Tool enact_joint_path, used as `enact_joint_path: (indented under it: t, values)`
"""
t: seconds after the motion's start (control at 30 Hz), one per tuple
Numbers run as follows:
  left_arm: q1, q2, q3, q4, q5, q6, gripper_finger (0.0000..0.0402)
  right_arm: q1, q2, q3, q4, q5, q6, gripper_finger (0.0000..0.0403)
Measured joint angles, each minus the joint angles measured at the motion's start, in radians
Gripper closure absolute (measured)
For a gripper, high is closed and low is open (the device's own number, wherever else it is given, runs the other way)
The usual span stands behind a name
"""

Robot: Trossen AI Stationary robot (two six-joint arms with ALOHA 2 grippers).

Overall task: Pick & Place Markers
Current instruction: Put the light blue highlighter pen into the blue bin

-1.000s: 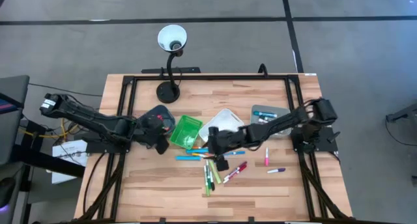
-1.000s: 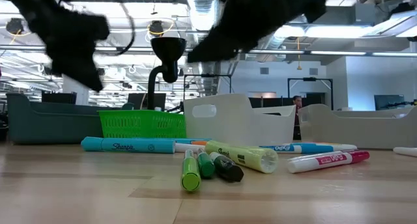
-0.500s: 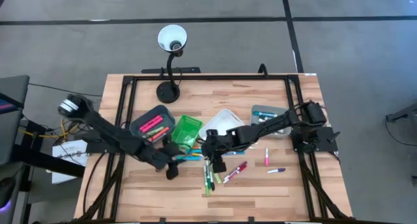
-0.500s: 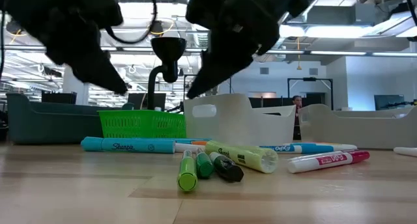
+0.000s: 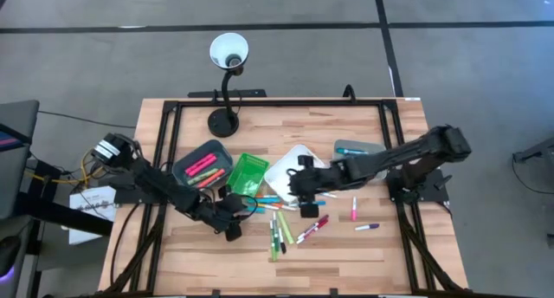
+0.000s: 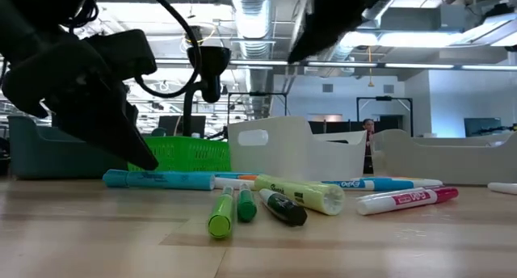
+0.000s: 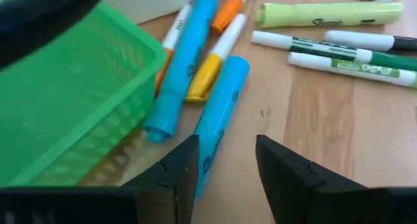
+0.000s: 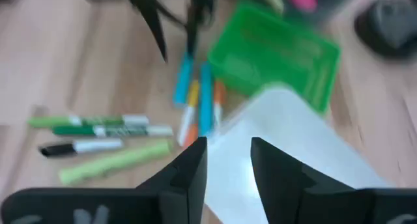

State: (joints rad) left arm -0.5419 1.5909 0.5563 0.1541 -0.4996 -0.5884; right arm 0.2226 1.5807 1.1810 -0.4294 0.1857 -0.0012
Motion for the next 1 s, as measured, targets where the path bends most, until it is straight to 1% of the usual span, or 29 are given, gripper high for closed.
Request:
enact_joint_path:
  t: [0.13, 0.17, 0.33, 0.4, 0.47, 0.5, 0.6, 0.67, 0.73, 0.83, 0.93, 1.0]
  values:
    - [-0.007, 0.007, -0.022, -0.004, 0.028, -0.030, 0.0258, 0.004, -0.089, -0.126, 0.147, -0.040, -0.057, 0.0302]
    - [-0.005, 0.016, -0.025, -0.003, 0.038, -0.045, 0.0259, 0.001, -0.108, -0.154, 0.144, -0.050, -0.070, 0.0303]
    - [-0.008, 0.035, -0.034, 0.015, 0.042, -0.083, 0.0266, -0.027, -0.179, -0.238, 0.295, -0.139, -0.134, 0.0303]
    - [-0.011, 0.048, -0.034, 0.025, 0.039, -0.097, 0.0271, -0.030, -0.186, -0.260, 0.376, -0.163, -0.136, 0.0303]
    - [-0.014, 0.048, -0.033, 0.031, 0.036, -0.093, 0.0281, -0.030, -0.182, -0.273, 0.450, -0.164, -0.139, 0.0303]
    - [-0.015, 0.049, -0.033, 0.035, 0.033, -0.092, 0.0289, -0.030, -0.170, -0.271, 0.498, -0.163, -0.139, 0.0303]
    - [-0.015, 0.034, -0.035, 0.038, 0.038, -0.092, 0.0323, -0.030, -0.137, -0.270, 0.563, -0.163, -0.126, 0.0303]
    - [-0.016, 0.004, -0.036, 0.037, 0.070, -0.093, 0.0341, -0.031, -0.111, -0.270, 0.575, -0.161, -0.113, 0.0303]
    - [-0.016, -0.047, -0.033, 0.035, 0.069, -0.091, 0.0341, -0.031, -0.086, -0.271, 0.592, -0.160, -0.106, 0.0303]
    - [-0.015, -0.137, -0.032, 0.011, 0.016, -0.074, 0.0341, -0.035, -0.051, -0.271, 0.596, -0.160, -0.110, 0.0303]
    - [-0.021, -0.257, -0.031, -0.023, -0.031, -0.023, 0.0337, -0.037, -0.021, -0.271, 0.620, -0.160, -0.112, 0.0303]
    - [-0.020, -0.343, -0.030, -0.111, -0.106, -0.003, 0.0326, -0.036, -0.020, -0.271, 0.634, -0.160, -0.112, 0.0303]
